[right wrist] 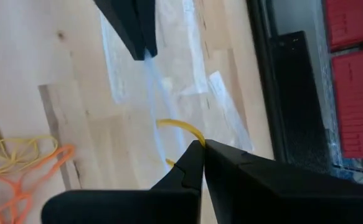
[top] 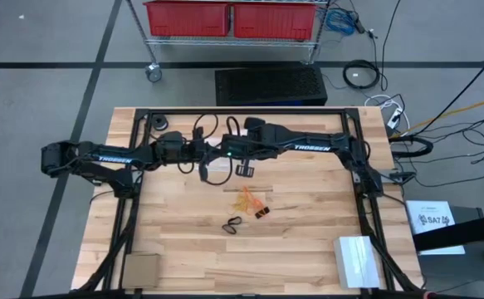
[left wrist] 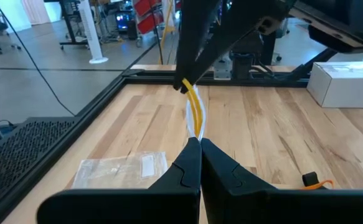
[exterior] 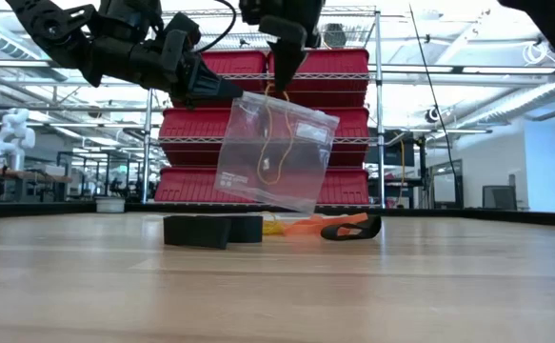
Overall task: Sort rubber bands
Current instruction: Put the yellow rubber band into the right transparent zip lock bag
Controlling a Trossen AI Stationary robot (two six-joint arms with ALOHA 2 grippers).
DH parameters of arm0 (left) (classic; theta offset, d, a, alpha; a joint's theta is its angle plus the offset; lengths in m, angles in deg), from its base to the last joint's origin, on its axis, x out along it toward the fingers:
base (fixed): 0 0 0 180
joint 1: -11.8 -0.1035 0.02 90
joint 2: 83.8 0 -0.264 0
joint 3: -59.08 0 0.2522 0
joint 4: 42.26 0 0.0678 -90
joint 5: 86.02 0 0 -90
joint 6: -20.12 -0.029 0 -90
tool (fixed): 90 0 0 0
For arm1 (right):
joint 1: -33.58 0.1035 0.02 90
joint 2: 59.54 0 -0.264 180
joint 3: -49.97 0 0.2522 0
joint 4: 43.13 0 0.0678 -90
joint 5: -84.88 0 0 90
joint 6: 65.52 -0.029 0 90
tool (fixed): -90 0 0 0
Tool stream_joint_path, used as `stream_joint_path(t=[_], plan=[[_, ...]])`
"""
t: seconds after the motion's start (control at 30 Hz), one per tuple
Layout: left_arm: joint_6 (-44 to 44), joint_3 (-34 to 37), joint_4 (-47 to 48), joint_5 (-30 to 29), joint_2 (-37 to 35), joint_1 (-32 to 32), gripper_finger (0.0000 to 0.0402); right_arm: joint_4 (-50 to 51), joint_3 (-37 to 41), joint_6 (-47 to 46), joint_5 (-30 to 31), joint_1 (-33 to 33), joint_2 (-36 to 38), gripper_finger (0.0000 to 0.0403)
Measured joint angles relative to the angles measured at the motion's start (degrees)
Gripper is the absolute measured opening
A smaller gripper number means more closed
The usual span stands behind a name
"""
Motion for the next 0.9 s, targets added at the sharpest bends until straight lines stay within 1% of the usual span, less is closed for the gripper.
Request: stream_joint_path(t=[0.1,0.23,0.33,0.47,0.77,0.9], plan=[[0.0,0.0,0.0,0.4,0.0,0.0,0.0002,0.0,0.0,0.7,-0.6,-0.6,0.0,0.0000],[0.0,0.0,0.0,0.5,0.0,0.0,0.0002,-0.3,0.0,1.1,-4.2,-1.4,0.0,0.0000],[0.0,0.0,0.0,0.5,0.0,0.0,0.0002,-0.4,0.0,1.2,-4.7,-1.5,0.0,0.0000],[0.0,0.0,0.0,0.5,0.0,0.0,0.0002,-0.4,0.0,1.1,-7.4,-1.5,0.0,0.0000],[0.1,0.0,-0.1,0.5,0.0,0.0,0.0002,0.0,0.0,1.0,-7.9,-1.5,-0.6,0.0000],[0.1,0.0,-0.1,0.5,0.0,0.0,0.0002,-0.2,0.0,1.2,-11.2,-1.5,-0.7,0.0000]])
